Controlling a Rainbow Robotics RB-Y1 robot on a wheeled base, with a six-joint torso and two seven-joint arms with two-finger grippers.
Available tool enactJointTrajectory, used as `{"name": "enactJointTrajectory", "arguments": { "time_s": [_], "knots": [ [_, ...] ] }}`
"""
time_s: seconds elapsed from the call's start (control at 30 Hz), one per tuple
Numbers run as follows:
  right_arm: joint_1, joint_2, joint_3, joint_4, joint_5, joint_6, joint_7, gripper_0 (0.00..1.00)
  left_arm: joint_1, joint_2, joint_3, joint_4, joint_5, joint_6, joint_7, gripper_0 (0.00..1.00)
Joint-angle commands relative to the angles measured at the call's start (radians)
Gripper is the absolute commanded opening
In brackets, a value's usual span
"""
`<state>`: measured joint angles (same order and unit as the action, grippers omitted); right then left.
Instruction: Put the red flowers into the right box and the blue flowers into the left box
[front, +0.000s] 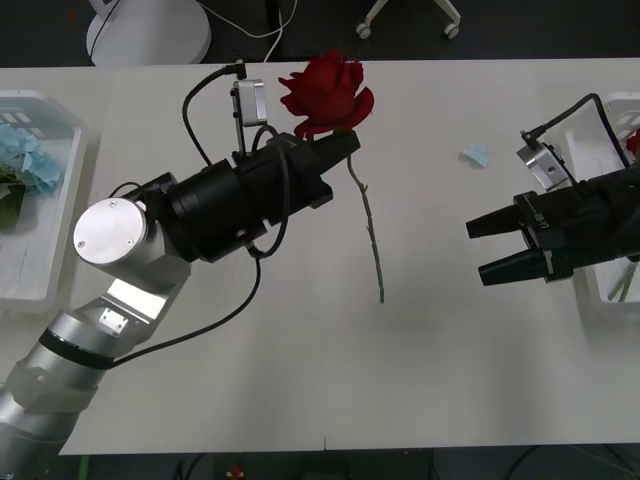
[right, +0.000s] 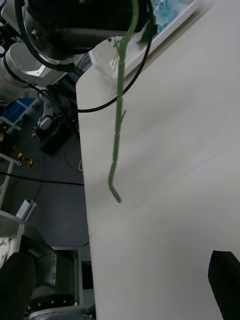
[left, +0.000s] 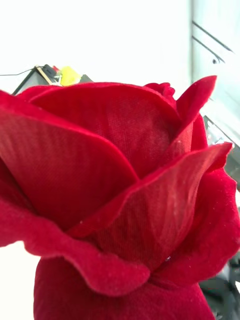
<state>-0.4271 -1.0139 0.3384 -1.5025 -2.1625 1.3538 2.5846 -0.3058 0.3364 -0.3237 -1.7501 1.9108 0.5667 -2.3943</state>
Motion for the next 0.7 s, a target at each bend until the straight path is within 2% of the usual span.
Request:
{"name": "enactJointTrajectory", "arguments": {
  "time_s": [0.03, 0.27, 0.43, 0.7],
  "knots": [
    [0.065, 0.005, -0.001, -0.111, 0.012, -0.042, -0.063, 1.0, -0.055, -0.062, -0.049, -0.026, 0.014, -0.067, 0.092, 0.0],
    [0.111, 0.098, 0.001, -0.18, 0.198, -0.122, -0.09, 1.0, -0.09, -0.086, -0.103, -0.026, 0.054, -0.168, 0.116, 0.0],
    [0.11, 0.181, 0.002, -0.18, 0.234, -0.154, -0.146, 1.0, -0.09, -0.082, -0.103, -0.025, 0.047, -0.168, 0.121, 0.0],
    [0.1, 0.233, 0.002, -0.228, 0.236, -0.202, -0.239, 1.0, -0.088, -0.074, -0.103, -0.025, 0.047, -0.168, 0.129, 0.0]
  ]
}}
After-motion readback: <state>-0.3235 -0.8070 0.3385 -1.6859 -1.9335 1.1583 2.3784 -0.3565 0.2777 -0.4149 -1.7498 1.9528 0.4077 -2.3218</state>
